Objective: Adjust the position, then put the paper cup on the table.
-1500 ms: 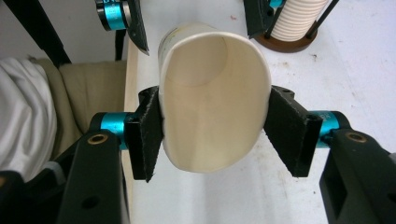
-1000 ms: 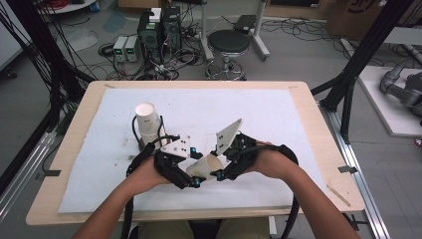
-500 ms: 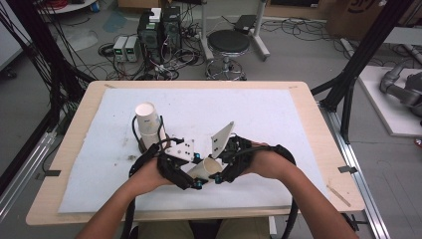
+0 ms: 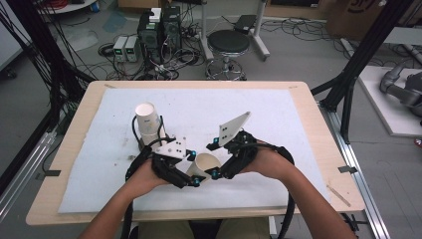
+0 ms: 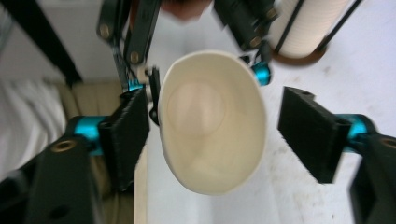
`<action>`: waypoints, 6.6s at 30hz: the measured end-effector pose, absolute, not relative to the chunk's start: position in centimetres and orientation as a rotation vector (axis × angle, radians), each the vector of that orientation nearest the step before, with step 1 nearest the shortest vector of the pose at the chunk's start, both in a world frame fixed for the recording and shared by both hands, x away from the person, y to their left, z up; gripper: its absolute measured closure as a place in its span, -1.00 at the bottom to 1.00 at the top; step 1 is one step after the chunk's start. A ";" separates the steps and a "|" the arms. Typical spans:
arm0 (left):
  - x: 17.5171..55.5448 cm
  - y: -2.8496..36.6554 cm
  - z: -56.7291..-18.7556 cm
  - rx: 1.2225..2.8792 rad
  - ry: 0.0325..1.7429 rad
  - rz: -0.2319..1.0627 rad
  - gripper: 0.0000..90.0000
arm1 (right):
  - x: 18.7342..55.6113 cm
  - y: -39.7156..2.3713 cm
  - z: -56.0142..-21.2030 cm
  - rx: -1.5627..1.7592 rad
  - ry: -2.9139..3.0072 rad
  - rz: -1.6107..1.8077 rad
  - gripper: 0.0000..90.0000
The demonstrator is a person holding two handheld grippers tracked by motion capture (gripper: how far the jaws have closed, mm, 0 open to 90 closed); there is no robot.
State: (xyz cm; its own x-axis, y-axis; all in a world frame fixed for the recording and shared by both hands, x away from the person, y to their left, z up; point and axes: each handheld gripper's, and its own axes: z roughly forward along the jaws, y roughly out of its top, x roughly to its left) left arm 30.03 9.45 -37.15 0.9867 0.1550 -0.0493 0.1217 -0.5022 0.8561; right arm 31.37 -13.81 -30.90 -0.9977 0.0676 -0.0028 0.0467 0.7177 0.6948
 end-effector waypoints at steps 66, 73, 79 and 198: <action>32.6 10.9 -38.0 1.607 0.432 0.328 -0.31 | 29.4 -29.7 -38.7 0.799 2.168 1.519 -0.53; 33.3 9.7 -39.8 1.638 0.454 0.316 -0.31 | 29.3 -29.5 -39.0 0.794 2.181 1.519 -0.53; 34.1 8.9 -41.7 1.676 0.506 0.306 -0.31 | 29.1 -29.5 -39.3 0.790 2.189 1.518 -0.53; 26.5 25.0 -41.2 1.553 0.743 0.598 -0.58 | 28.4 -30.6 -40.0 0.864 2.125 1.454 -0.54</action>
